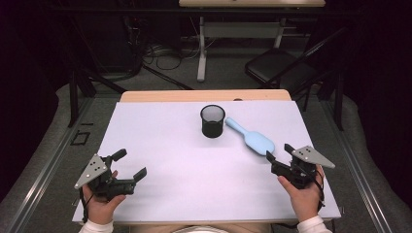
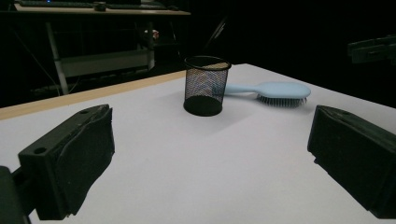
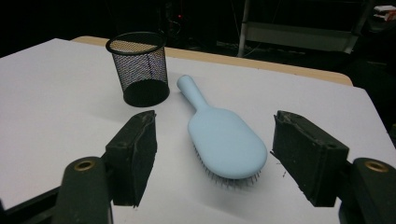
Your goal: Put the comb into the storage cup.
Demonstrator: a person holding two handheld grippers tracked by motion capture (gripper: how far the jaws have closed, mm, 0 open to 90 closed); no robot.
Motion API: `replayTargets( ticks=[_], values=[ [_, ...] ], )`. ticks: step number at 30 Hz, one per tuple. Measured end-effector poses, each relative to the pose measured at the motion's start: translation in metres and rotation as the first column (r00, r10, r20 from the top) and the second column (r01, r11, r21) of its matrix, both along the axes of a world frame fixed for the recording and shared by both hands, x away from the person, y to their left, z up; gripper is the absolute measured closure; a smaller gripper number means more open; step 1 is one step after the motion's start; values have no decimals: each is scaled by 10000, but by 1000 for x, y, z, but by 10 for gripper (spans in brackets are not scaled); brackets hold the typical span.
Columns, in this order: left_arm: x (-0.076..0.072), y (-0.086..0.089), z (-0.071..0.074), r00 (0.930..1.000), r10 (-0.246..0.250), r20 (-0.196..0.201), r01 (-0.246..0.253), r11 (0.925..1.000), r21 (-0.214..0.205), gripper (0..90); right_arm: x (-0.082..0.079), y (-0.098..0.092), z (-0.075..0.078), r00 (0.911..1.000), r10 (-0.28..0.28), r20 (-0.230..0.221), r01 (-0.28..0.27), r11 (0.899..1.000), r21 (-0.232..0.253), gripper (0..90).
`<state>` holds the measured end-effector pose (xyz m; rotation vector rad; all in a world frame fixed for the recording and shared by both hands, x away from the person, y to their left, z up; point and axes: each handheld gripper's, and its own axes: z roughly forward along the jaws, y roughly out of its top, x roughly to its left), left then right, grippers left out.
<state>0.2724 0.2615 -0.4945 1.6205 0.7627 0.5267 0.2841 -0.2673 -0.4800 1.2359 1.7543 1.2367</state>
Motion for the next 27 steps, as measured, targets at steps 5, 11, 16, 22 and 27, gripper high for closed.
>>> replayTargets(
  ticks=[5,11,16,22,27],
  values=[
    [0,-1,0,10000,-23,-13,23,10000,-6,8,10,1,6,9998,-11,-213,12,10000,55,297],
    [1,-1,-1,10000,17,-69,-18,10000,-37,9,21,2,14,9991,66,-430,-62,9999,97,307],
    [1,-1,-1,9999,35,-104,-35,10000,6,11,27,4,18,9987,72,-508,-76,9999,-78,318],
    [1,0,-1,10000,20,-98,-20,10000,-2,11,36,8,25,9978,182,-638,-200,9994,-275,320],
    [1,0,-1,10000,34,-94,-34,10000,-23,11,43,10,26,9965,224,-806,-259,9988,-421,320]
  ],
)
